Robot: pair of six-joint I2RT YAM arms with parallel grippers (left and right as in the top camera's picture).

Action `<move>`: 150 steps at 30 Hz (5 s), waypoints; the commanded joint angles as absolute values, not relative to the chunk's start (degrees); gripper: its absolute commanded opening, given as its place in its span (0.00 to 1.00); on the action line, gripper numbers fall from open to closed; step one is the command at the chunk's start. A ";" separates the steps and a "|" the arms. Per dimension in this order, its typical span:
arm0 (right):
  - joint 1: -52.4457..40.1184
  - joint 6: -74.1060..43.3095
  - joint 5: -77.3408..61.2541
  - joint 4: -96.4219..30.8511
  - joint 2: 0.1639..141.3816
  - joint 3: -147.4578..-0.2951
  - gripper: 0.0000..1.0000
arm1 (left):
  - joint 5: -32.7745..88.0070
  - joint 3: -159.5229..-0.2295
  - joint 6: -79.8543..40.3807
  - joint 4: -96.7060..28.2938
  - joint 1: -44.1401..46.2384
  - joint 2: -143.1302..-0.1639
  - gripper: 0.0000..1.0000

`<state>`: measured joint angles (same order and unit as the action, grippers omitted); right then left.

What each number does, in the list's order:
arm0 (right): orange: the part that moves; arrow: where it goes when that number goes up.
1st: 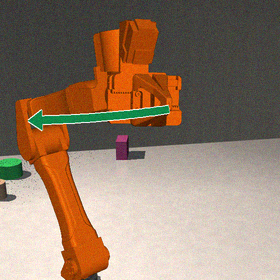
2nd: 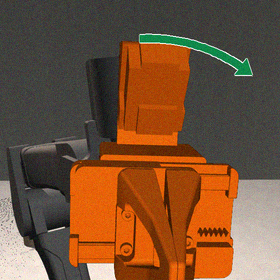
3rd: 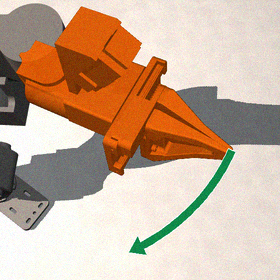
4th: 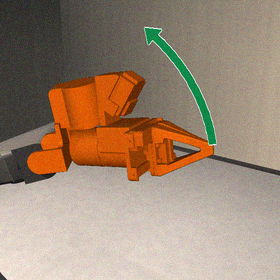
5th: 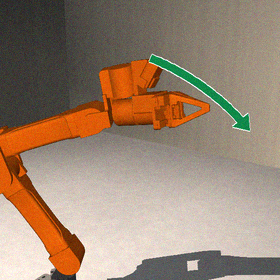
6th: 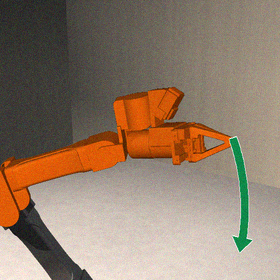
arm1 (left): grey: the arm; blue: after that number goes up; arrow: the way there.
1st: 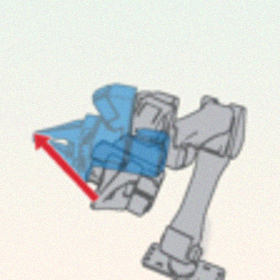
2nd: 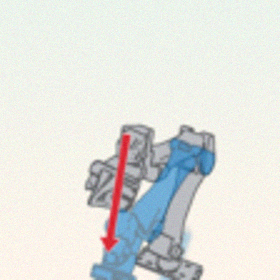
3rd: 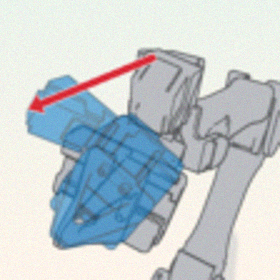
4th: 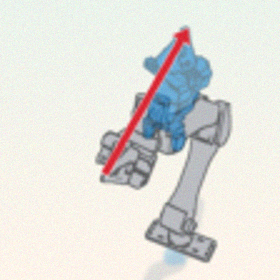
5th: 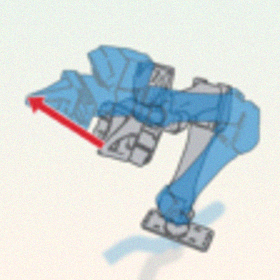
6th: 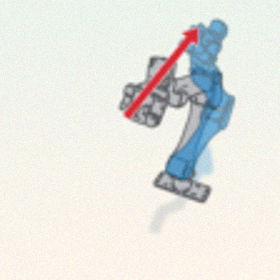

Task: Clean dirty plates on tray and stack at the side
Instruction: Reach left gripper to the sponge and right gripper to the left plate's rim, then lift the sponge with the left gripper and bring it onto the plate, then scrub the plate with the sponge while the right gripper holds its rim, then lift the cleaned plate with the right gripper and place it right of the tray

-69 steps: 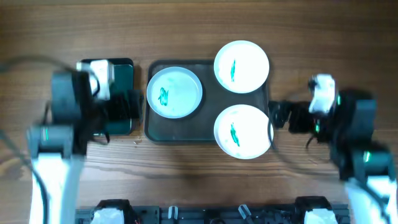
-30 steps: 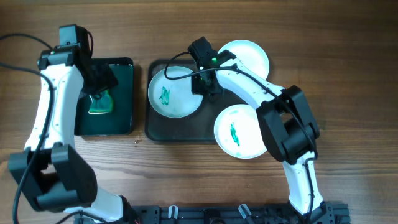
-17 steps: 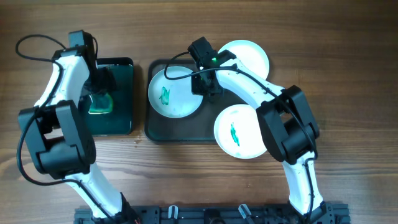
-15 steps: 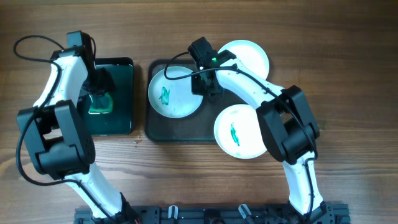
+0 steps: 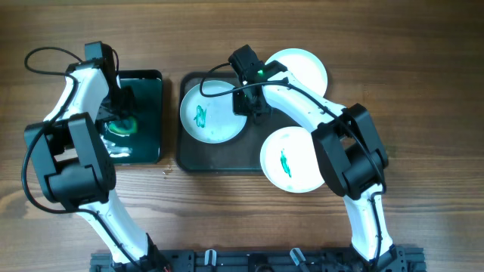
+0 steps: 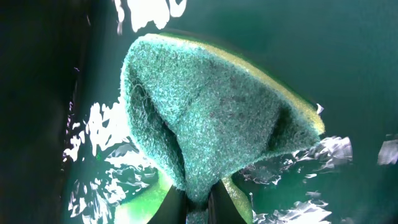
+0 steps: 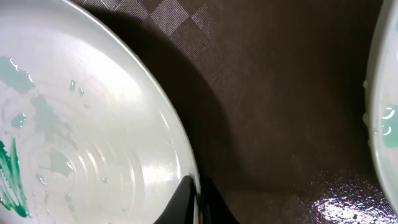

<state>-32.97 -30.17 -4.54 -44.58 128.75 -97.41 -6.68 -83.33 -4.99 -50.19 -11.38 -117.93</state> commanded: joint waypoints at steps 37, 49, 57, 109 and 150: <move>-26.39 -23.92 -26.83 -39.79 131.04 -84.73 0.04 | -12.03 -86.28 -28.16 -58.13 15.59 -121.86 0.04; -26.37 -23.94 -26.61 -39.88 131.04 -84.73 0.04 | 18.61 -86.35 -15.38 -56.25 24.27 -121.12 0.04; -26.37 -23.97 -26.59 -39.70 131.04 -84.73 0.04 | -20.64 -89.67 -35.97 -63.02 19.07 -120.55 0.04; -26.28 -23.94 -26.59 -39.72 131.04 -84.73 0.04 | -24.64 -81.43 -39.88 -52.73 18.52 -118.17 0.04; -37.15 -26.11 25.02 -52.18 106.63 -85.27 0.04 | 0.64 -98.04 -25.78 -62.85 7.27 -109.82 0.04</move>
